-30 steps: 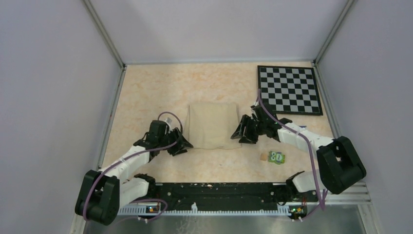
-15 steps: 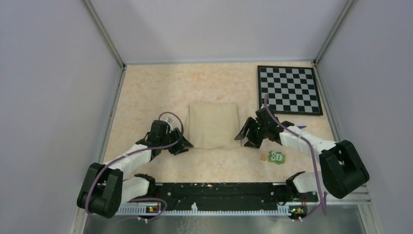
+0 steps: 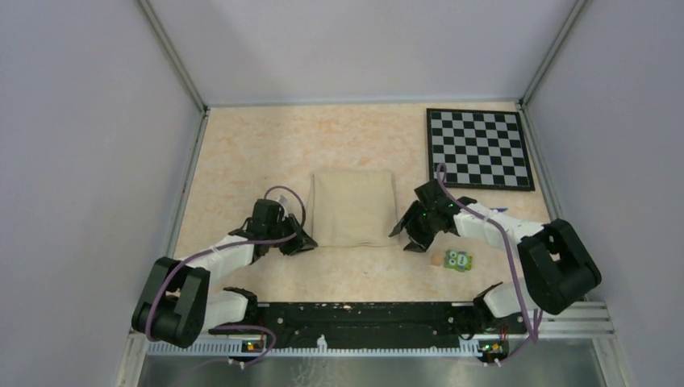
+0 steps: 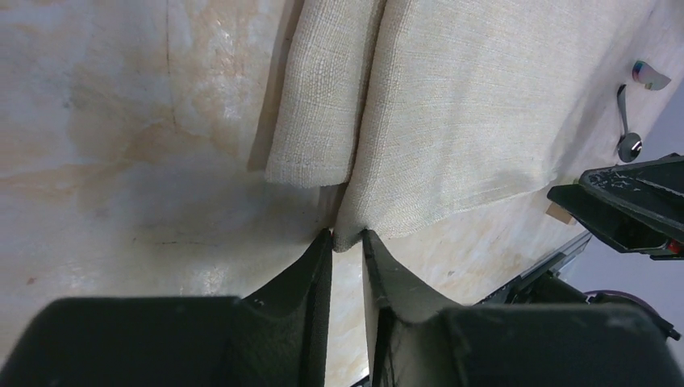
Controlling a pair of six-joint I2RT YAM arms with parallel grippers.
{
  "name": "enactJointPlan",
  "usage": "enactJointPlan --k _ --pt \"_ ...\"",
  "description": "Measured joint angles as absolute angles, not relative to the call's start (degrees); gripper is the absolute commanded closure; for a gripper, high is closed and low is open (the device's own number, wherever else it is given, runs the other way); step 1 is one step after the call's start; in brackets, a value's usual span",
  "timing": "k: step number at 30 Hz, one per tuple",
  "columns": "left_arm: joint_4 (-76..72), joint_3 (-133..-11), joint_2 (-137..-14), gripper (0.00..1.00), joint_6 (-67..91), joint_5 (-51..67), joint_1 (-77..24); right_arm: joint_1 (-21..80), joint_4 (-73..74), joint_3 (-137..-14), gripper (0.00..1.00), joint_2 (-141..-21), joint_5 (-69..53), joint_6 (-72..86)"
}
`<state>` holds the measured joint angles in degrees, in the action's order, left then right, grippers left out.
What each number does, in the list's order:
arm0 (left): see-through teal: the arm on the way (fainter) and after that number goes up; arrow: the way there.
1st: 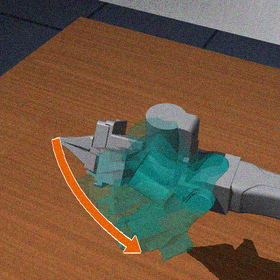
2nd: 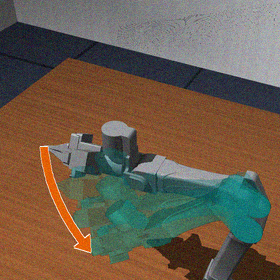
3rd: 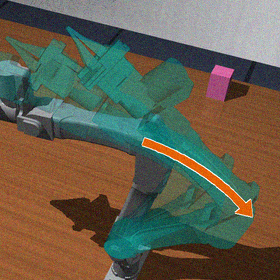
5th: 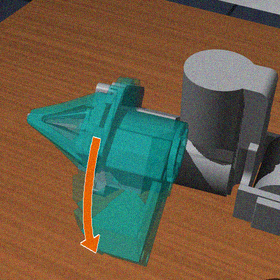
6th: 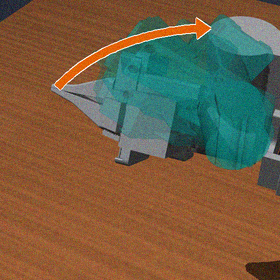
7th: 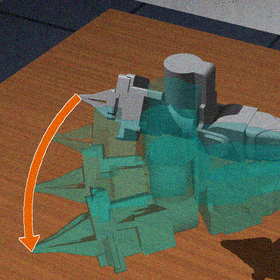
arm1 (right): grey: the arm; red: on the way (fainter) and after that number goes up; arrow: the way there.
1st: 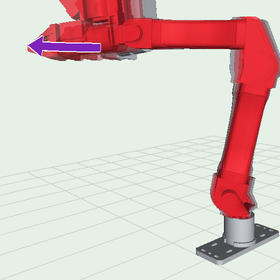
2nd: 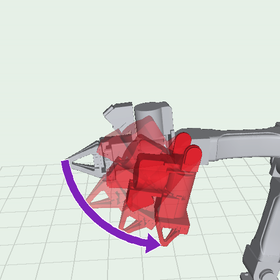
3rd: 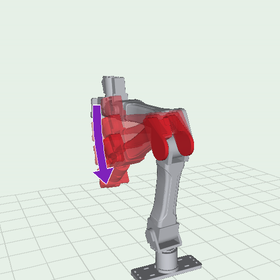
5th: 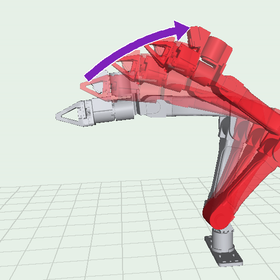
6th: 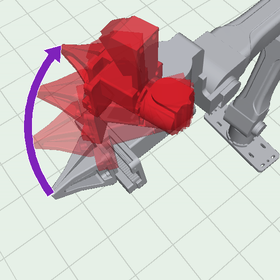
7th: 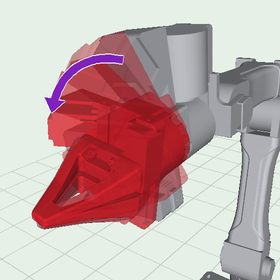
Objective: Fold the napkin into a case and place the utensils inside
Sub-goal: Flatten out the square-folded napkin at the center of the board.
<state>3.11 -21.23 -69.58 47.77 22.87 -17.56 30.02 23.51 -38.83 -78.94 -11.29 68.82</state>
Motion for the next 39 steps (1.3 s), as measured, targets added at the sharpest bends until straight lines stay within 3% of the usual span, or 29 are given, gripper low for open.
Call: enactJointPlan --k 7,13,20,39 --pt "2.3 -20.5 -69.7 0.95 47.6 22.0 -17.5 34.4 27.5 -42.9 0.5 -83.8 -8.6 74.2" --pt "0.5 -19.2 -69.0 1.0 48.1 21.9 -17.2 35.8 29.2 -42.9 0.52 -83.8 -6.3 78.5" --pt "-1.2 -18.5 -68.9 1.0 48.4 22.3 -17.0 35.9 31.2 -44.3 0.61 -85.0 -4.3 81.3" --pt "-1.1 -17.8 -66.3 1.0 48.3 22.0 -17.0 37.1 33.6 -49.0 0.69 -91.2 -3.9 88.4"
